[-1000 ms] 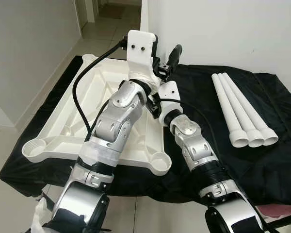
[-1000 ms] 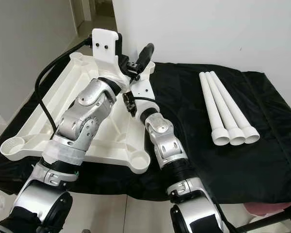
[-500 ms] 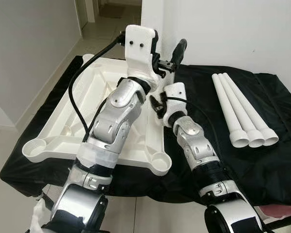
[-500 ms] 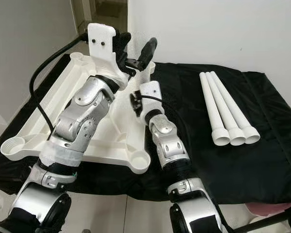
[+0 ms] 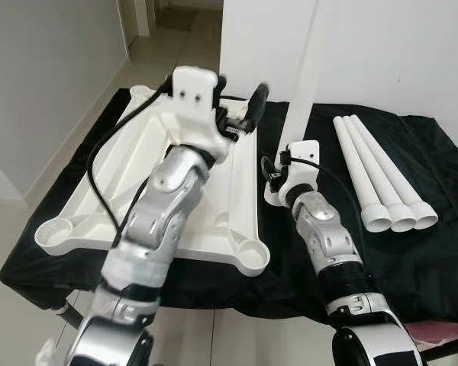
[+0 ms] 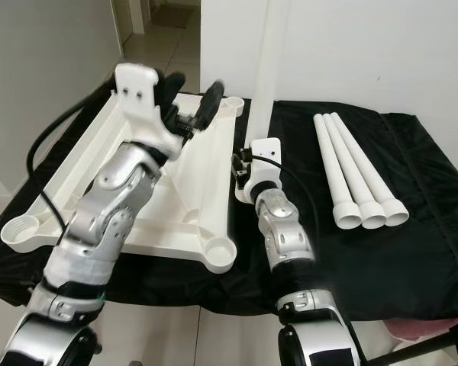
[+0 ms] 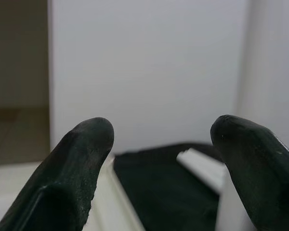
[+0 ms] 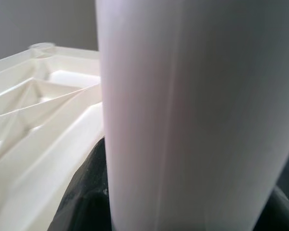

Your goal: Building children table

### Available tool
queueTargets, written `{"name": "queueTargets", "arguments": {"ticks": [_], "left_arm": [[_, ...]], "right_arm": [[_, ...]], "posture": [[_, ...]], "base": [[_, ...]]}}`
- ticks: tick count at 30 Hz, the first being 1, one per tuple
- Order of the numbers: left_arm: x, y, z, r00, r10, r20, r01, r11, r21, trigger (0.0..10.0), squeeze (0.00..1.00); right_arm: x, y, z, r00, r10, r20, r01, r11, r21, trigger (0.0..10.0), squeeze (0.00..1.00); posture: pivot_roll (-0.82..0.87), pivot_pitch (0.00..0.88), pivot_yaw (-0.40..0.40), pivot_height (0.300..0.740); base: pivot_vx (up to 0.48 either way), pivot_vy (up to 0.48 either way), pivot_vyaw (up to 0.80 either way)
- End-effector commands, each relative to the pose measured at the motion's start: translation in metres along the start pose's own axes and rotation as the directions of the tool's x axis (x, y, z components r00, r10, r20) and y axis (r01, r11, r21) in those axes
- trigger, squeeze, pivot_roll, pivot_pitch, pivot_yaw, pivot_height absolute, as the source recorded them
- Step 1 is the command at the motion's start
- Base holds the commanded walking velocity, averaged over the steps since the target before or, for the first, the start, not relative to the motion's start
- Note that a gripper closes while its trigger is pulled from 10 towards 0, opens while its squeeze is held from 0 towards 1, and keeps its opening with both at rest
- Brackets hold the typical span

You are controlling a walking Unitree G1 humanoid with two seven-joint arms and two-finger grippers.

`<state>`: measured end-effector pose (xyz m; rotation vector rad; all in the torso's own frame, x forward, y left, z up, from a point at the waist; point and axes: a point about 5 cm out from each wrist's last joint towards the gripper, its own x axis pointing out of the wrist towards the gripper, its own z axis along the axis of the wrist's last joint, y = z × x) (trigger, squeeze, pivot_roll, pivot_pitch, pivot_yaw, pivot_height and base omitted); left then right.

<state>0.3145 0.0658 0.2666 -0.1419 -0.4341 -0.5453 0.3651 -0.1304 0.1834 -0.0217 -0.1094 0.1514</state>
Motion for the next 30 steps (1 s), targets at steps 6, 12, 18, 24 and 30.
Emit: {"name": "queueTargets", "arguments": {"ticks": [6, 12, 18, 24, 30], "left_arm": [[-0.018, -0.005, -0.02, 0.986, -0.142, -0.09, 0.142, 0.99, -0.008, 10.0, 0.0], [-0.043, 0.001, -0.047, 0.968, -0.144, -0.207, 0.148, 0.989, 0.004, 10.0, 0.0], [-0.068, 0.008, -0.067, 0.94, -0.15, -0.307, 0.165, 0.986, 0.022, 10.0, 0.0], [-0.099, 0.003, -0.085, 0.865, -0.26, -0.429, 0.292, 0.956, 0.01, 10.0, 0.0], [-0.12, 0.009, -0.105, 0.798, -0.245, -0.551, 0.333, 0.941, 0.064, 10.0, 0.0]], "right_arm": [[-0.003, -0.008, 0.011, 0.996, -0.031, 0.081, 0.029, 0.999, 0.027, 10.0, 0.0], [-0.003, -0.014, 0.018, 0.992, -0.059, 0.107, 0.059, 0.998, 0.008, 10.0, 0.0], [-0.004, -0.015, 0.017, 0.993, -0.065, 0.102, 0.064, 0.998, 0.011, 10.0, 0.0], [-0.007, -0.013, 0.013, 0.994, -0.053, 0.095, 0.053, 0.999, 0.01, 10.0, 0.0], [-0.007, -0.015, 0.012, 0.994, -0.058, 0.09, 0.058, 0.998, 0.0, 10.0, 0.0]], "posture": [[0.02, 0.012, -0.041, 0.74], [0.02, 0.01, -0.038, 0.74], [0.03, 0.008, -0.042, 0.74], [0.03, 0.003, -0.046, 0.74], [0.03, 0.0, -0.044, 0.74]], "base": [[0.0, 0.0, 0.0], [0.0, 0.0, 0.0], [0.0, 0.0, 0.0], [0.0, 0.0, 0.0], [0.0, 0.0, 0.0]]}}
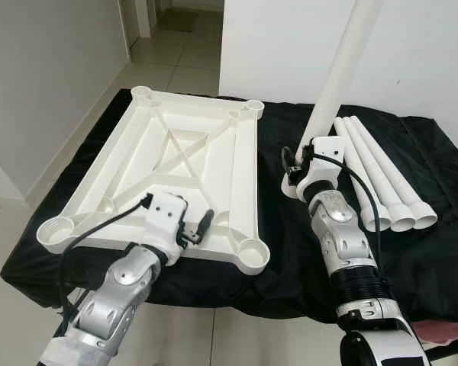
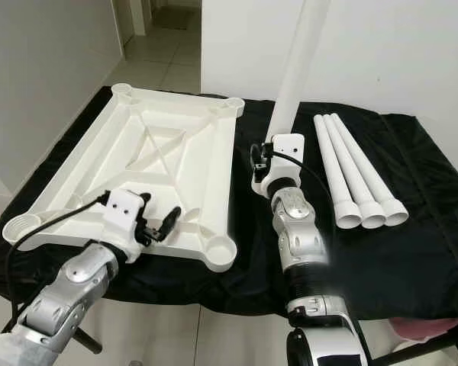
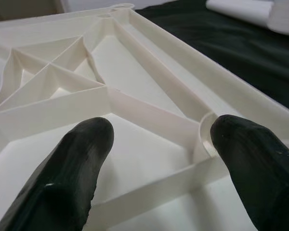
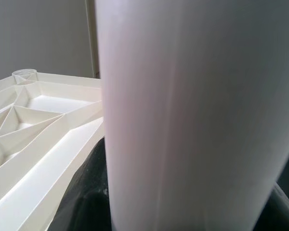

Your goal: Building children table

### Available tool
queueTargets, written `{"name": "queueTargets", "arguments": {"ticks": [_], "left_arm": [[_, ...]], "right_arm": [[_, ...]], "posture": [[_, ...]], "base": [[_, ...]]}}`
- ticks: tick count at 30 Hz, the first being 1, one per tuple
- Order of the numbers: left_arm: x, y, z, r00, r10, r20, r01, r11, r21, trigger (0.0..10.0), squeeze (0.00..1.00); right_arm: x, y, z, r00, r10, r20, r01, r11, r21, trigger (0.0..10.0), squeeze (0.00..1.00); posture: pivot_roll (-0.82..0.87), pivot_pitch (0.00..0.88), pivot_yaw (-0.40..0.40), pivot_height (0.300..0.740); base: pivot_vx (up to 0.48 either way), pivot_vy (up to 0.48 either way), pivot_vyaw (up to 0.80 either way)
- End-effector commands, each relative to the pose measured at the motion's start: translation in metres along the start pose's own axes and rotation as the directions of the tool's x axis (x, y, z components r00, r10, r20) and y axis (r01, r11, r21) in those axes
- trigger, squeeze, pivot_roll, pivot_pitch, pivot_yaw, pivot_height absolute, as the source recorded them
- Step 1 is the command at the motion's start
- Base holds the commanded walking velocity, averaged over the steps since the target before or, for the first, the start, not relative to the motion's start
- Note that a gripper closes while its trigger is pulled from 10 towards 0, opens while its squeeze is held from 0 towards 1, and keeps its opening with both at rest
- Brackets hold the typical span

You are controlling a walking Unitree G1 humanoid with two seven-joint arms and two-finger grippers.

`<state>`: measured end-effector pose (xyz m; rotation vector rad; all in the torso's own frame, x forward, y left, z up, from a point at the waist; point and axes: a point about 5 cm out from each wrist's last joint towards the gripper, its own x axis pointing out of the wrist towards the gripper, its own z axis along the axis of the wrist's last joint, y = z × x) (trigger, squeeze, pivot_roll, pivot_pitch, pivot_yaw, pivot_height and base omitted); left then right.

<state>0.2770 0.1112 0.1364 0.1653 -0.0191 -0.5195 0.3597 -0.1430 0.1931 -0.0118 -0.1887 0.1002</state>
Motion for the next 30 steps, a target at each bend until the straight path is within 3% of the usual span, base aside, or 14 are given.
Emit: {"name": "queueTargets", "arguments": {"ticks": [1, 3, 6, 16, 17, 25, 30], "left_arm": [[-0.006, -0.014, -0.015, 0.951, -0.302, -0.074, 0.305, 0.951, 0.041, 10.0, 0.0], [-0.006, -0.011, -0.026, 0.95, -0.277, -0.142, 0.295, 0.948, 0.123, 10.0, 0.0], [-0.005, -0.012, -0.031, 0.946, -0.274, -0.17, 0.303, 0.938, 0.171, 10.0, 0.0], [0.003, -0.022, -0.029, 0.939, -0.299, -0.168, 0.327, 0.928, 0.176, 10.0, 0.0], [0.012, -0.031, -0.027, 0.935, -0.322, -0.149, 0.345, 0.922, 0.177, 10.0, 0.0], [0.023, -0.043, -0.022, 0.931, -0.345, -0.12, 0.362, 0.915, 0.178, 10.0, 0.0], [0.041, -0.062, -0.011, 0.936, -0.344, -0.075, 0.352, 0.918, 0.181, 10.0, 0.0]], "right_arm": [[-0.001, -0.003, 0.002, 1.0, -0.006, 0.011, 0.006, 1.0, -0.004, 10.0, 0.0], [-0.001, -0.003, 0.002, 1.0, -0.007, 0.012, 0.007, 1.0, -0.006, 10.0, 0.0], [0.0, -0.003, 0.003, 1.0, -0.007, 0.013, 0.007, 1.0, -0.008, 10.0, 0.0], [-0.001, -0.002, 0.002, 1.0, -0.007, 0.01, 0.008, 1.0, -0.011, 10.0, 0.0], [-0.001, -0.003, 0.002, 1.0, -0.012, 0.009, 0.012, 1.0, -0.013, 10.0, 0.0], [-0.001, -0.003, 0.002, 1.0, -0.016, 0.009, 0.017, 1.0, -0.013, 10.0, 0.0], [-0.002, -0.004, 0.001, 1.0, -0.024, 0.009, 0.025, 1.0, -0.01, 10.0, 0.0]], "posture": [[0.03, 0.0, -0.044, 0.74], [0.03, 0.0, -0.042, 0.74], [0.03, 0.0, -0.04, 0.74], [0.02, 0.0, -0.031, 0.74], [0.02, 0.0, -0.026, 0.74], [0.01, 0.0, -0.024, 0.74], [0.01, 0.005, -0.02, 0.74]], "base": [[0.0, 0.0, 0.0], [0.0, 0.0, 0.0], [0.0, 0.0, 0.0], [0.0, 0.0, 0.0], [0.0, 0.0, 0.0], [0.0, 0.0, 0.0], [0.0, 0.0, 0.0]]}}
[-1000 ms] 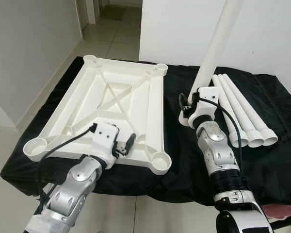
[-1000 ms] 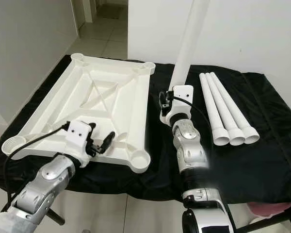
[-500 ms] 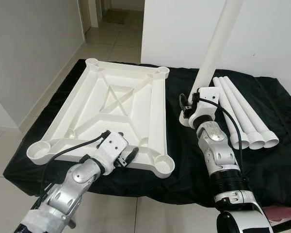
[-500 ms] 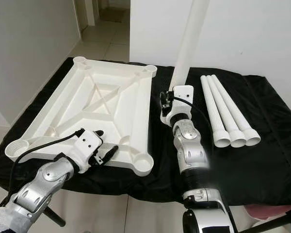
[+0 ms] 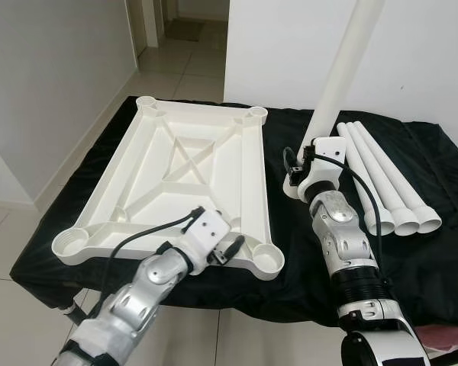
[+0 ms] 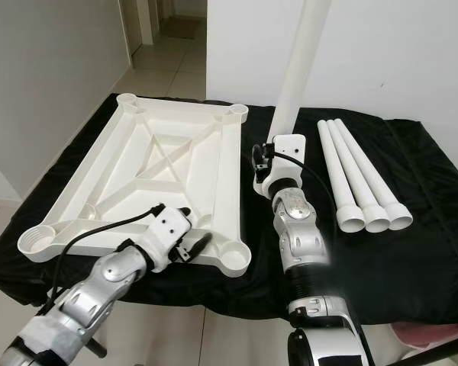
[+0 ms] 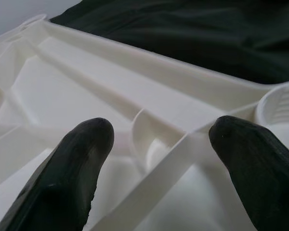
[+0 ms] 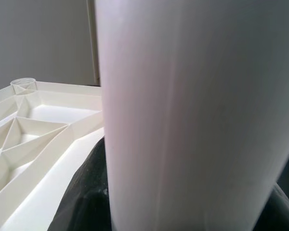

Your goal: Building children table

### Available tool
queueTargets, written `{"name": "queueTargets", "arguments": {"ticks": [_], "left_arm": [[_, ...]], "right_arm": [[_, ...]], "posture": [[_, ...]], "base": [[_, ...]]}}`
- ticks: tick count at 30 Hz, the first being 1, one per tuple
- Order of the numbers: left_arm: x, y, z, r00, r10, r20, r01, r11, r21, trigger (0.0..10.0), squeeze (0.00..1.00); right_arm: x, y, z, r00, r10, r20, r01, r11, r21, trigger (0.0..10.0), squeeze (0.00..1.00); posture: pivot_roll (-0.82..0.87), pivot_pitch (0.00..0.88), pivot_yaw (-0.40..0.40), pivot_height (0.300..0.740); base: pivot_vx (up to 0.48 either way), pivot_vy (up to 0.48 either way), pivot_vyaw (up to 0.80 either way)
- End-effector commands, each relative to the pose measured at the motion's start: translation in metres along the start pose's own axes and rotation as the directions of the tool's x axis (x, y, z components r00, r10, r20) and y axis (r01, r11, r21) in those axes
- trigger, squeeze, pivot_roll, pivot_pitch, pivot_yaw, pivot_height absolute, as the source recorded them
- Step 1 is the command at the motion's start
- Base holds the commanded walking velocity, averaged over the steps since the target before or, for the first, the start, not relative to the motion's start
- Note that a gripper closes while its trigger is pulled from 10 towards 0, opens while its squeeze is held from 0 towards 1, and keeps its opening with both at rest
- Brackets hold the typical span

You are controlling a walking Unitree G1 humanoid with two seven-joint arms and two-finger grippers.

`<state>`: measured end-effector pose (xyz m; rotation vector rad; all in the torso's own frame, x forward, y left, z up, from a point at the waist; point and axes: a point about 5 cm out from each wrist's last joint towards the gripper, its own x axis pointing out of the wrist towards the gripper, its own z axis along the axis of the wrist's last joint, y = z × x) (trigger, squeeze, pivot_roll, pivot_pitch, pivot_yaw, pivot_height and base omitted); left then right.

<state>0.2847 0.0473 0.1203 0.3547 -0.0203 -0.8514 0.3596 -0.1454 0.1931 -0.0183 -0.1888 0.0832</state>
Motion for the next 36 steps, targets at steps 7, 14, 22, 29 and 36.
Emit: {"name": "queueTargets", "arguments": {"ticks": [7, 14, 22, 29, 36], "left_arm": [[0.017, -0.005, 0.008, 0.999, 0.03, 0.023, -0.03, 0.999, 0.016, 10.0, 0.0], [0.018, 0.008, 0.025, 0.992, 0.071, 0.101, -0.065, 0.996, -0.062, 10.0, 0.0], [-0.001, 0.014, 0.04, 0.979, -0.051, 0.198, 0.089, 0.978, -0.19, 10.0, 0.0], [-0.041, -0.012, 0.024, 0.921, -0.372, 0.116, 0.389, 0.894, -0.221, 10.0, 0.0], [-0.053, -0.021, 0.007, 0.896, -0.444, 0.009, 0.434, 0.871, -0.229, 10.0, 0.0]], "right_arm": [[-0.002, -0.001, 0.001, 1.0, -0.01, 0.008, 0.01, 1.0, 0.0, 10.0, 0.0], [-0.003, -0.002, 0.0, 1.0, -0.015, 0.008, 0.015, 1.0, 0.0, 10.0, 0.0], [-0.004, -0.003, -0.002, 1.0, -0.017, 0.003, 0.017, 1.0, -0.007, 10.0, 0.0], [-0.004, -0.003, -0.002, 1.0, -0.015, -0.001, 0.015, 1.0, -0.008, 10.0, 0.0], [-0.004, -0.004, -0.004, 1.0, -0.011, -0.009, 0.011, 1.0, -0.013, 10.0, 0.0]], "posture": [[0.01, 0.003, -0.013, 0.74], [0.01, 0.001, -0.007, 0.74], [0.01, 0.003, -0.006, 0.74], [0.02, 0.01, -0.007, 0.74], [0.03, 0.019, -0.02, 0.74]], "base": [[0.0, 0.0, 0.0], [0.0, 0.0, 0.0], [0.0, 0.0, 0.0], [0.0, 0.0, 0.0], [0.0, 0.0, 0.0]]}}
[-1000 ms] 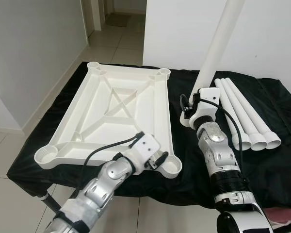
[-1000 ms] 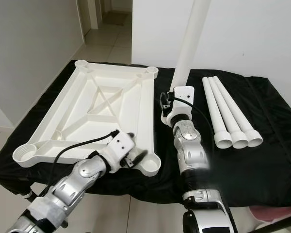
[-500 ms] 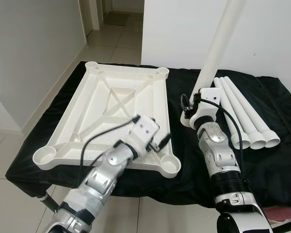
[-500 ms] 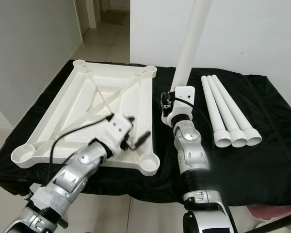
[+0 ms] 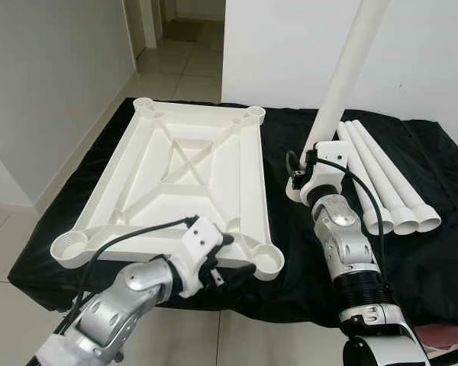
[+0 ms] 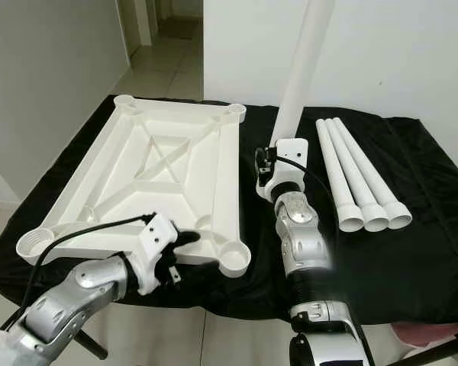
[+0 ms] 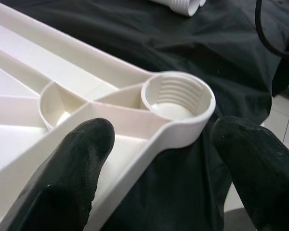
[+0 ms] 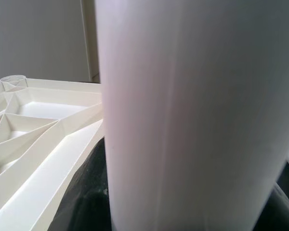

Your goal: Building children table

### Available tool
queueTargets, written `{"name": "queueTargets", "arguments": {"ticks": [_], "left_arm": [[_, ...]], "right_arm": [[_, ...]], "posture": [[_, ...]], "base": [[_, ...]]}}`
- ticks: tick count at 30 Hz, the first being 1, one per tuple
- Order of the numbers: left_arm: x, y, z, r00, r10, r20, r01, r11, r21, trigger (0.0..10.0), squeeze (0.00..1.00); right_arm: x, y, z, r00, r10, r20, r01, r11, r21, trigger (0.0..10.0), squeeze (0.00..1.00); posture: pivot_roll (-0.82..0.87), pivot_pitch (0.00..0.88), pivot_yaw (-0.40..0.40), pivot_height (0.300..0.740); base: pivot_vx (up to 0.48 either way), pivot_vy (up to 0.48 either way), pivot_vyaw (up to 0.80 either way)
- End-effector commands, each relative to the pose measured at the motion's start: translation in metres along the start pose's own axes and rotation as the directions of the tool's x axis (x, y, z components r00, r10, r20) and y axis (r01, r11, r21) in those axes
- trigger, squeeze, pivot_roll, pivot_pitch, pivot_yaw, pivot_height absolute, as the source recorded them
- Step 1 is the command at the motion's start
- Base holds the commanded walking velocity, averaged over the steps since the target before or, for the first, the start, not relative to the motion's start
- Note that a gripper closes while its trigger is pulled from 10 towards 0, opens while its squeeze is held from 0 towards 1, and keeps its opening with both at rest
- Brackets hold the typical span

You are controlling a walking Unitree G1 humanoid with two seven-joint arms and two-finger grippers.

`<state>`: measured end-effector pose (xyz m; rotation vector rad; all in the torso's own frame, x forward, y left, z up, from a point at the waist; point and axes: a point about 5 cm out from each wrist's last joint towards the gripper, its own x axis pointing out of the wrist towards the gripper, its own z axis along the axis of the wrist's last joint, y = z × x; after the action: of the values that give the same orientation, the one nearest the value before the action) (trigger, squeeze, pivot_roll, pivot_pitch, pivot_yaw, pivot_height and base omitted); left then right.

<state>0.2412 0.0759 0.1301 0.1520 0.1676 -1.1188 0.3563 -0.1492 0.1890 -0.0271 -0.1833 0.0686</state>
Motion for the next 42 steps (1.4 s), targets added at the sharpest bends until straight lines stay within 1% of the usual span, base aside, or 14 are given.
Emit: {"name": "queueTargets", "arguments": {"ticks": [1, 6, 8, 12, 17, 18, 19, 20, 23, 25, 32, 34, 35, 42], "left_arm": [[0.002, -0.007, -0.008, 0.987, -0.152, -0.061, 0.152, 0.988, 0.006, 10.0, 0.0], [0.004, -0.003, -0.013, 0.987, -0.122, -0.104, 0.125, 0.992, 0.02, 10.0, 0.0], [0.006, -0.001, -0.015, 0.987, -0.105, -0.122, 0.11, 0.993, 0.039, 10.0, 0.0], [0.019, 0.013, -0.017, 0.984, 0.006, -0.179, 0.007, 0.997, 0.072, 10.0, 0.0], [0.028, 0.017, -0.015, 0.981, 0.03, -0.193, -0.011, 0.995, 0.1, 10.0, 0.0], [0.032, 0.019, -0.014, 0.981, 0.039, -0.191, -0.019, 0.994, 0.104, 10.0, 0.0], [0.032, 0.019, -0.014, 0.981, 0.039, -0.191, -0.019, 0.994, 0.104, 10.0, 0.0], [0.038, 0.02, -0.012, 0.981, 0.047, -0.186, -0.027, 0.994, 0.108, 10.0, 0.0], [0.043, 0.02, -0.01, 0.983, 0.051, -0.177, -0.031, 0.993, 0.112, 10.0, 0.0], [0.053, 0.02, -0.005, 0.986, 0.058, -0.153, -0.039, 0.992, 0.123, 10.0, 0.0], [0.066, 0.02, 0.002, 0.99, 0.074, -0.12, -0.06, 0.991, 0.122, 10.0, 0.0], [0.073, 0.025, 0.011, 0.989, 0.125, -0.074, -0.115, 0.986, 0.124, 10.0, 0.0], [0.076, 0.027, 0.015, 0.988, 0.143, -0.055, -0.137, 0.985, 0.103, 10.0, 0.0], [0.075, 0.035, 0.014, 0.982, 0.18, -0.053, -0.172, 0.977, 0.129, 10.0, 0.0]], "right_arm": [[0.0, 0.0, 0.0, 1.0, 0.004, -0.004, -0.004, 1.0, -0.005, 10.0, 0.0], [0.001, -0.001, 0.001, 1.0, 0.004, -0.004, -0.004, 1.0, -0.008, 10.0, 0.0], [0.002, -0.001, 0.001, 1.0, 0.003, -0.004, -0.003, 1.0, -0.009, 10.0, 0.0], [0.002, -0.003, 0.003, 1.0, 0.0, 0.0, 0.0, 1.0, -0.011, 10.0, 0.0], [0.002, -0.003, 0.003, 1.0, -0.001, 0.001, 0.001, 1.0, -0.013, 10.0, 0.0], [0.002, -0.003, 0.003, 1.0, -0.002, 0.0, 0.002, 1.0, -0.014, 10.0, 0.0], [0.002, -0.003, 0.003, 1.0, -0.002, 0.0, 0.002, 1.0, -0.014, 10.0, 0.0], [0.002, -0.004, 0.003, 1.0, -0.004, 0.0, 0.004, 1.0, -0.015, 10.0, 0.0], [0.001, -0.004, 0.003, 1.0, -0.005, -0.001, 0.005, 1.0, -0.014, 10.0, 0.0], [0.0, -0.004, 0.001, 1.0, -0.004, -0.002, 0.004, 1.0, -0.013, 10.0, 0.0], [-0.002, -0.003, 0.001, 1.0, 0.003, 0.0, -0.003, 1.0, -0.01, 10.0, 0.0], [-0.003, -0.001, 0.001, 1.0, 0.015, 0.009, -0.015, 1.0, -0.005, 10.0, 0.0], [-0.003, 0.0, 0.001, 1.0, 0.021, 0.013, -0.021, 1.0, -0.003, 10.0, 0.0], [-0.008, 0.002, -0.001, 0.999, 0.052, 0.016, -0.052, 0.999, 0.003, 10.0, 0.0]], "posture": [[0.03, 0.02, -0.022, 0.74], [0.03, 0.021, -0.025, 0.74], [0.03, 0.021, -0.025, 0.74], [0.02, 0.025, -0.029, 0.74], [0.02, 0.03, -0.029, 0.74], [0.02, 0.031, -0.029, 0.74], [0.02, 0.031, -0.029, 0.74], [0.02, 0.033, -0.028, 0.74], [0.02, 0.036, -0.026, 0.74], [0.02, 0.037, -0.025, 0.74], [0.02, 0.037, -0.027, 0.74], [0.02, 0.038, -0.027, 0.74], [0.02, 0.038, -0.028, 0.74], [0.02, 0.04, -0.034, 0.74]], "base": [[0.0, 0.0, 0.0], [0.0, 0.0, 0.0], [0.0, 0.0, 0.0], [0.0, 0.0, 0.0], [0.0, 0.0, 0.0], [0.0, 0.0, 0.0], [0.0, 0.0, 0.0], [0.0, 0.0, 0.0], [0.0, 0.0, 0.0], [0.0, 0.0, 0.0], [0.0, 0.0, 0.0], [0.0, 0.0, 0.0], [0.0, 0.0, 0.0], [0.0, 0.0, 0.0]]}}
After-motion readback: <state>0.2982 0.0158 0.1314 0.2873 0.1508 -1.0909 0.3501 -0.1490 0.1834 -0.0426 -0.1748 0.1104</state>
